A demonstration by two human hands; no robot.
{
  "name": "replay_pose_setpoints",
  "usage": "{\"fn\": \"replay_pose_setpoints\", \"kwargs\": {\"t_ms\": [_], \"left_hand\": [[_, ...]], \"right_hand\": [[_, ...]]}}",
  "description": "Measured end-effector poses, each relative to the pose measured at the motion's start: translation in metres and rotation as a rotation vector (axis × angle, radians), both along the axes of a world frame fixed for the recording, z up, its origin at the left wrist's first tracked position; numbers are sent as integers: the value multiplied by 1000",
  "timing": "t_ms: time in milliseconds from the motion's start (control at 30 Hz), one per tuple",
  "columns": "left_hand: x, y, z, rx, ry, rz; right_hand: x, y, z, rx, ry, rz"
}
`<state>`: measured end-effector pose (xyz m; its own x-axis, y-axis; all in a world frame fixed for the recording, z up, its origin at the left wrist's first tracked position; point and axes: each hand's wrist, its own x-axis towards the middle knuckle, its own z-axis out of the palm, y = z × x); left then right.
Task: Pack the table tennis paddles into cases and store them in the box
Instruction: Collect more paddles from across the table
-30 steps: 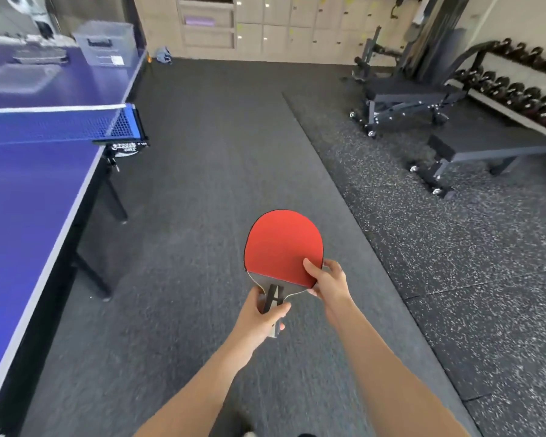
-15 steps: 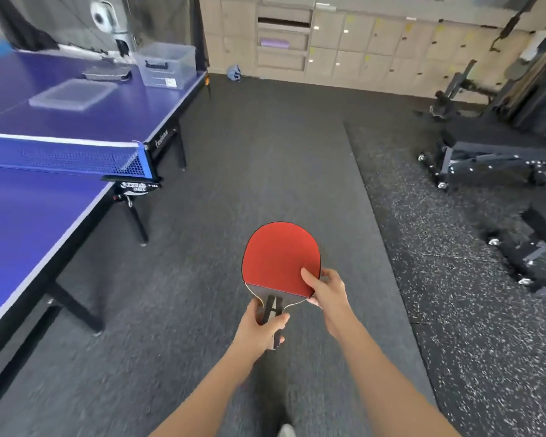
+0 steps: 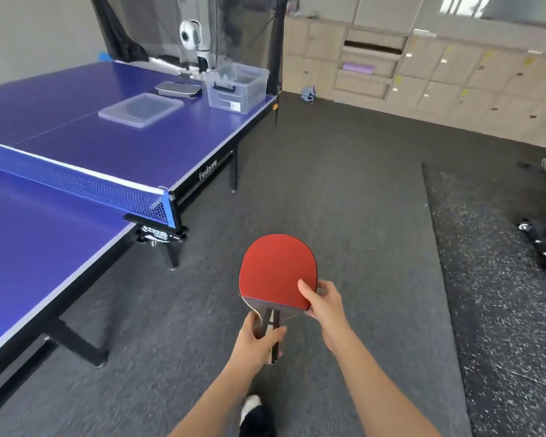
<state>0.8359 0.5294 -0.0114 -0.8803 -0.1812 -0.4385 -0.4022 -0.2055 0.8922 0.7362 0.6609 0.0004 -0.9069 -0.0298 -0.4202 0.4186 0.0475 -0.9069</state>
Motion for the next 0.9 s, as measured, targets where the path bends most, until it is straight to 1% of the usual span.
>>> {"fn": "replay_pose_setpoints", "kwargs": {"t_ms": [167, 300, 467, 700, 833, 900], "left_hand": [[-114, -31, 5, 4, 0, 20], [-191, -54, 15, -29, -6, 42], [-285, -79, 15, -29, -11, 111], [-419, -104, 16, -33, -23, 299], [-483, -122, 19, -25, -30, 419], [-503, -133, 23, -20, -42, 466]], "right_hand": [[-117, -36, 9, 32, 26, 47], [-195, -60, 21, 8, 32, 72], [-298, -93, 20, -5, 29, 148], [-453, -142, 15, 3, 21, 328], [-527, -176, 21, 14, 35, 451], [-551, -195, 24, 16, 33, 483]]}}
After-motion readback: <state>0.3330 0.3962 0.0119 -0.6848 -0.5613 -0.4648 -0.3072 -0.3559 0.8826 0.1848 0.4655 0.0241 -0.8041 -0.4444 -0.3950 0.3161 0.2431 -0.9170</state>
